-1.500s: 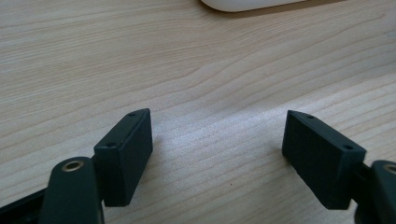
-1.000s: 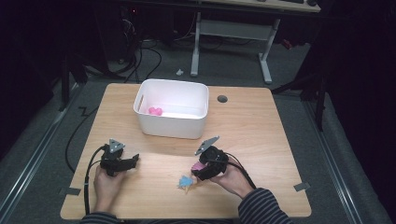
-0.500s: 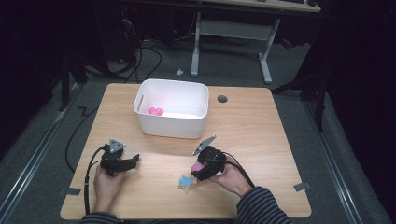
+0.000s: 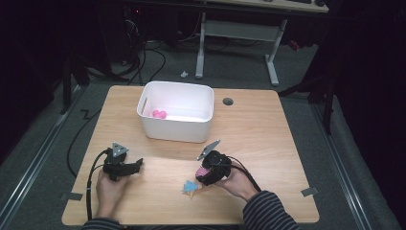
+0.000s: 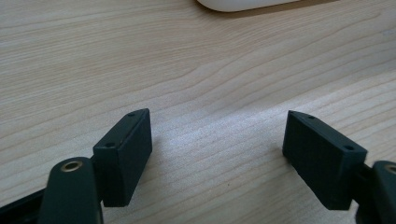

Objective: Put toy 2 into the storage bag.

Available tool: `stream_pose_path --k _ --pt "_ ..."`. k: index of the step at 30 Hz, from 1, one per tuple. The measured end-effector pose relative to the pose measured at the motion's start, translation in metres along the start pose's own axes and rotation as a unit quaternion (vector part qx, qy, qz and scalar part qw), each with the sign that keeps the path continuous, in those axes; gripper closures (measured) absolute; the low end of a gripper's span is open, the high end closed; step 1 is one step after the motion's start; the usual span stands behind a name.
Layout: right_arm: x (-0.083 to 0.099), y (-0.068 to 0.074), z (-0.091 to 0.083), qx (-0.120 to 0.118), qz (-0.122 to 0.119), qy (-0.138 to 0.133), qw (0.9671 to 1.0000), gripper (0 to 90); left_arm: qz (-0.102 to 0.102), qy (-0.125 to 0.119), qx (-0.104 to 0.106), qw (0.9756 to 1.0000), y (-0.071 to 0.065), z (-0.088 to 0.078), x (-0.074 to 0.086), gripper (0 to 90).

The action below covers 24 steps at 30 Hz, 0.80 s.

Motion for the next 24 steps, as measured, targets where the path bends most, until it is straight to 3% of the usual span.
stream_pose_path --k 10,15,24 --pt "-0.003 -0.007 -0.018 0.001 0.028 -0.04 0.9988 40.5 0.0 0.0 0.0 1.0 0.0 0.0 0.0 24.2" --pt "-0.01 -0.009 -0.034 -0.012 0.044 -0.069 0.9966 40.5 0.0 0.0 0.0 1.0 0.0 0.0 0.0 24.2" --pt "-0.025 -0.011 -0.057 -0.007 0.035 -0.096 0.9947 40.5 0.0 -0.001 -0.001 1.0 0.0 0.0 0.0 24.1"
Point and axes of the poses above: each handheld gripper's, and its own axes: z roughly forward along the jaws, x roughly out of its underside, y roughly to its left, the point moved 4 cm from there along z, roughly forward along the jaws, and after that the axes turned 14 degrees about -y, right-handed, at the moved point
